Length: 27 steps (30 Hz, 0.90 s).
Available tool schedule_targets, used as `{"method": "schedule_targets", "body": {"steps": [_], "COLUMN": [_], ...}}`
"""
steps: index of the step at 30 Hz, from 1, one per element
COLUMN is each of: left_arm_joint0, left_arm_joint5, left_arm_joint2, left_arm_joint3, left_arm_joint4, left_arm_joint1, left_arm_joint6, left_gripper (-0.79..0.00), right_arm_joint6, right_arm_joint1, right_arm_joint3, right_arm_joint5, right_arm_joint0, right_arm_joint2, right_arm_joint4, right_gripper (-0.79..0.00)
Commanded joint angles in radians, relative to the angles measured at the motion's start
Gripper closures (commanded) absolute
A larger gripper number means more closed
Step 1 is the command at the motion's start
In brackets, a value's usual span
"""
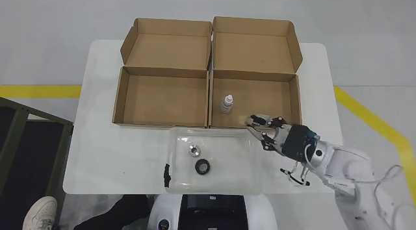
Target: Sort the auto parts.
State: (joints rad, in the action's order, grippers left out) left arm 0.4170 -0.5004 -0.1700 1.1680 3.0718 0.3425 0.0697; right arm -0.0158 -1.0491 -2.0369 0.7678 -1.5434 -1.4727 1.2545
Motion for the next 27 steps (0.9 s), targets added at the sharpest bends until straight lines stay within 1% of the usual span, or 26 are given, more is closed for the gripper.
{"method": "schedule_targets", "body": {"steps": [1,4,8,11,21,27], "left_arm_joint0": [0.000,0.000,0.000,0.000,0.000,0.000], "left_arm_joint5": [0.000,0.000,0.000,0.000,0.000,0.000], "left_arm_joint2": [0.000,0.000,0.000,0.000,0.000,0.000], "left_arm_joint3": [0.000,0.000,0.000,0.000,0.000,0.000], "left_arm_joint4": [0.000,0.000,0.000,0.000,0.000,0.000], "left_arm_joint1": [0.000,0.000,0.000,0.000,0.000,0.000], "left_arm_joint6": [0.000,0.000,0.000,0.000,0.000,0.000], "left_gripper": [-0.785,-0.785,-0.785,-0.785,-0.785,-0.785], "right_arm_joint6": [0.025,0.071,0.144,0.182,0.304,0.380], "right_arm_joint1": [0.001,0.003,0.004,0.003,-0.001,-0.007], "right_arm_joint3": [0.011,0.057,0.117,0.153,0.196,0.238], "right_arm_joint5": [-0.014,-0.011,-0.011,-0.012,-0.025,-0.029], "right_arm_joint0": [-0.002,0.014,0.066,0.109,0.217,0.285], "right_arm_joint2": [-0.003,0.004,0.028,0.049,0.109,0.167], "right_arm_joint4": [0.018,0.049,0.082,0.074,0.086,0.077], "right_gripper": [0.000,0.000,0.000,0.000,0.000,0.000]}}
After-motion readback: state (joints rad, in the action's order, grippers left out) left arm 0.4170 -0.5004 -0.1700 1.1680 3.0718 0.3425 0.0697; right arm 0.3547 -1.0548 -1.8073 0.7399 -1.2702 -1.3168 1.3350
